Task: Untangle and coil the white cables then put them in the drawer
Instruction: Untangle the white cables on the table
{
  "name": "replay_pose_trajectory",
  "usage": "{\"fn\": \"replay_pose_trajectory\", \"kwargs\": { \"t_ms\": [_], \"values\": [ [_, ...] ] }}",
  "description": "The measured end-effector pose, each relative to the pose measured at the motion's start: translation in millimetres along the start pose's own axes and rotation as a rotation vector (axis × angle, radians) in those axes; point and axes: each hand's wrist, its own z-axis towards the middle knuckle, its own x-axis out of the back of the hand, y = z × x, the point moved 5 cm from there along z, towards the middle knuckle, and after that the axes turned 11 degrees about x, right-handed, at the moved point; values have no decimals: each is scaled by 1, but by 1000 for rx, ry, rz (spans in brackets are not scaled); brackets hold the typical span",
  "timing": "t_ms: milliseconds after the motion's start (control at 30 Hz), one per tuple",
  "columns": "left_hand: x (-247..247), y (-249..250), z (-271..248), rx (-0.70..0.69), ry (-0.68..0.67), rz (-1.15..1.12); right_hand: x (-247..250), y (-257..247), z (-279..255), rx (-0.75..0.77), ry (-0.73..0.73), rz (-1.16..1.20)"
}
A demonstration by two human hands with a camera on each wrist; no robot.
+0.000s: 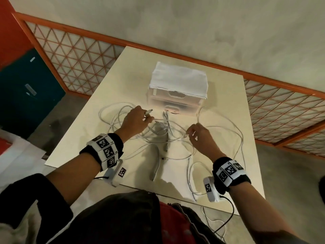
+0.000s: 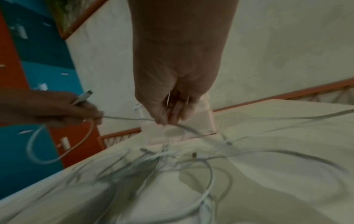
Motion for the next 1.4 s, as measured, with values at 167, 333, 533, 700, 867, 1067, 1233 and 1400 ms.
{"fn": "replay_pose_trajectory", "kwargs": {
  "t_ms": [167,333,533,700,867,1067,1233,1400],
  "values": [
    [-9,-1,-7,8,-30,40,-60,-12,-11,6,-446,94],
    [-12,0,-9,-30,-89,54,-81,-5,-20,-43,-711,-60],
    [-14,2,-6,-41,-200,34,-37,-29,10,-24,-634,218],
    [-15,19,-6,-128,-337,-131,34,-56,44,-76,-201,657],
    [-13,59,-22,37,-691,-733,56,-68,52,-144,36,814],
    [-10,87,-23,-10,-592,-819,49,-72,49,-203,121,836],
    [3,106,-24,-99,-550,-974,40,-85,45,-211,-74,745],
    [22,127,-31,-174,-657,-1183,32,-96,41,-119,-145,629]
  ]
}}
